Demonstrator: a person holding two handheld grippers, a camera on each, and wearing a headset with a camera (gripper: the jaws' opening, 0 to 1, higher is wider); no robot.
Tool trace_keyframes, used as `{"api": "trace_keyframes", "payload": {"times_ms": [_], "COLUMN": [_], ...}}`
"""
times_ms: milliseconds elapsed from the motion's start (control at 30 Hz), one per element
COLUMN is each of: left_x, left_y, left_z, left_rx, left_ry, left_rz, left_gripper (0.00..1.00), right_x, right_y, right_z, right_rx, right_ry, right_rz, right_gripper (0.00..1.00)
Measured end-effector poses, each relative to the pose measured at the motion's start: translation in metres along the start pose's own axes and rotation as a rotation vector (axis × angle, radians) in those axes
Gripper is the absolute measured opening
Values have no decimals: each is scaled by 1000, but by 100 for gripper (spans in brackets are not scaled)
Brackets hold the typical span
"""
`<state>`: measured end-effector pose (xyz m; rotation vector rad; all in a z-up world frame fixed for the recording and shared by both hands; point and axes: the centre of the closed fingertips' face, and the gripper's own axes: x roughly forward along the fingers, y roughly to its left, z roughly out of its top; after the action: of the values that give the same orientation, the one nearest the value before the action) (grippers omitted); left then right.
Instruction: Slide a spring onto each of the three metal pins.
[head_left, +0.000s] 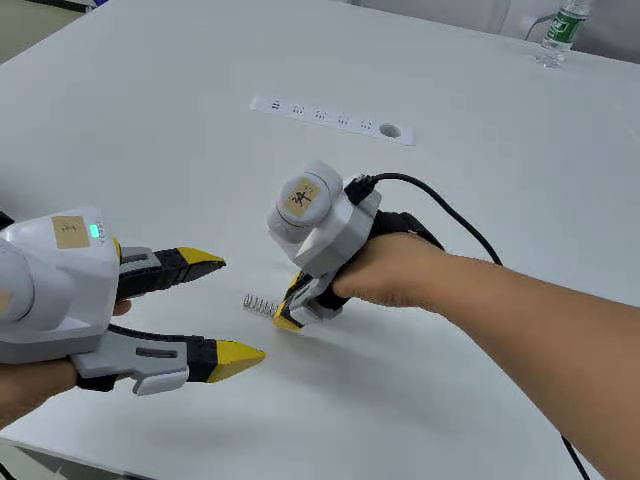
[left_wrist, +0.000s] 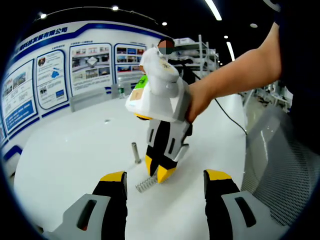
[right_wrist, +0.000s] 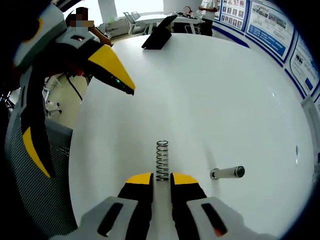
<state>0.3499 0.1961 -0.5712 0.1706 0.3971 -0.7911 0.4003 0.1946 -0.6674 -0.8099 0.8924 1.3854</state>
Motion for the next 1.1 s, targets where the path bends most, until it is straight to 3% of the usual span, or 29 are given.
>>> {"api": "trace_keyframes", "payload": {"times_ms": [400,600,833,1100], "left_x": [0,4,14,28], "left_y": [-1,-4,-10,-30], "left_z": [-2,-4,1,3], "left_rx": [-2,3,16,44], "left_ry": [4,13,9,16], "left_rz": [0,-14,-43,-110], "left_gripper": [63,62,58,52], "right_x": [-5,-21,-48,-76], "right_y": [2,12,23,34], "right_z": [0,-3,-18,-30], "right_rx": [7,-9,-107,-162], "right_ry": [-2,7,55,70], "right_rz": [2,35,69,102], "right_gripper": [12,11,12,12]}}
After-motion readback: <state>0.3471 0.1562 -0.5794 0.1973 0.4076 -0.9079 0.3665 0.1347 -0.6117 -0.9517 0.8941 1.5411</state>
